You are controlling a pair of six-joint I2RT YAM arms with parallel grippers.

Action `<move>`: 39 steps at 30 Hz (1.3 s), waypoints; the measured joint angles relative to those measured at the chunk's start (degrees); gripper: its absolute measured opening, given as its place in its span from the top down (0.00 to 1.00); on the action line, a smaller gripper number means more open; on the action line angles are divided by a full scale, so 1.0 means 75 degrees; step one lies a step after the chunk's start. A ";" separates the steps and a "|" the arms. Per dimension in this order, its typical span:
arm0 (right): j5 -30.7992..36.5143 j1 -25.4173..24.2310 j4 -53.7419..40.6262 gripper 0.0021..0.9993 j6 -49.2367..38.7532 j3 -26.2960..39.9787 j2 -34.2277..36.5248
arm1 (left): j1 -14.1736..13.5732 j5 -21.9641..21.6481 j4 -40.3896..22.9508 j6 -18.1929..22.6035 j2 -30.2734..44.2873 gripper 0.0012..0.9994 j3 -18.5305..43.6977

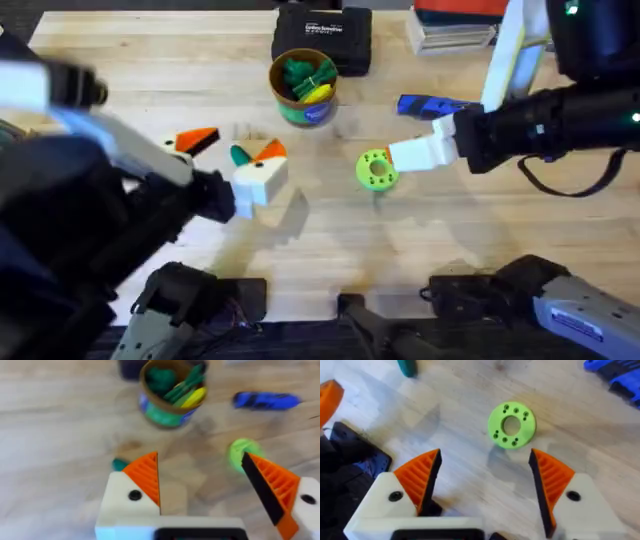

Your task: Pick up the gripper from the table and insert it into the empty holder that is missing its gripper. Then pick up a screw, insert it into the mounting hole, and use the screwdriver to tighten it. Finally, clean up the table by picking up the vegetable and placing it into the bucket.

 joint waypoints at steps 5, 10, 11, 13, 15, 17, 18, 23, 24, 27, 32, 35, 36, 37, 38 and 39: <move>0.0067 0.0000 0.0161 0.01 -0.0003 0.0009 -0.0001 | 0.0031 -0.0955 -0.1765 -0.0154 0.2706 0.01 0.1603; 0.0107 0.0000 0.0171 0.01 -0.0003 0.0009 0.0000 | 0.0348 -0.1181 -0.1920 -0.0771 0.4741 0.01 0.2171; 0.0110 0.0000 0.0168 0.01 -0.0003 0.0009 0.0000 | 0.0435 -0.1178 -0.1920 -0.0943 0.5071 0.01 0.2243; 0.0131 0.0000 0.0156 0.01 -0.0003 0.0009 0.0000 | 0.0581 -0.1160 -0.1850 -0.1314 0.5590 0.01 0.2369; 0.0136 0.0000 0.0145 0.01 -0.0003 0.0009 -0.0002 | 0.0700 -0.1079 -0.1579 -0.1907 0.5994 0.01 0.2434; 0.0152 0.0000 0.0145 0.01 -0.0003 0.0009 0.0000 | 0.0774 -0.0943 -0.1429 -0.2604 0.6302 0.01 0.2456; 0.0154 0.0000 0.0145 0.01 -0.0003 0.0009 0.0000 | 0.0783 -0.0907 -0.1390 -0.2941 0.6451 0.01 0.2456; 0.0157 0.0000 0.0145 0.01 -0.0003 0.0009 0.0000 | 0.0784 -0.0808 -0.1316 -0.3916 0.7177 0.01 0.2459; 0.0157 0.0000 0.0145 0.01 -0.0003 0.0009 0.0000 | 0.0784 -0.0806 -0.1314 -0.4079 0.7338 0.01 0.2462; 0.0157 0.0000 0.0145 0.01 -0.0003 0.0009 0.0000 | 0.0784 -0.0829 -0.1302 -0.4616 0.7905 0.01 0.2477; 0.0157 0.0000 0.0145 0.01 -0.0006 0.0009 0.0000 | 0.0784 -0.0971 -0.1235 -0.5343 0.8738 0.01 0.2482; 0.0157 0.0000 0.0145 0.01 -0.0003 0.0009 0.0000 | 0.0784 -0.1000 -0.1155 -0.5547 0.9102 0.03 0.2482; 0.0157 0.0000 0.0145 0.01 -0.0005 0.0009 0.0000 | 0.0784 -0.1015 -0.1111 -0.5581 0.9179 0.09 0.2483; 0.0158 0.0000 0.0145 0.01 -0.0003 0.0009 0.0000 | 0.0784 -0.1025 -0.1065 -0.5634 0.9235 0.18 0.2483; 0.0165 0.0000 0.0145 0.01 -0.0003 0.0009 -0.0002 | 0.0784 -0.1035 -0.1021 -0.5660 0.9272 0.29 0.2482; 0.0196 0.0000 0.0145 0.01 -0.0006 0.0009 0.0000 | 0.0784 -0.1047 -0.0977 -0.5685 0.9283 0.45 0.2485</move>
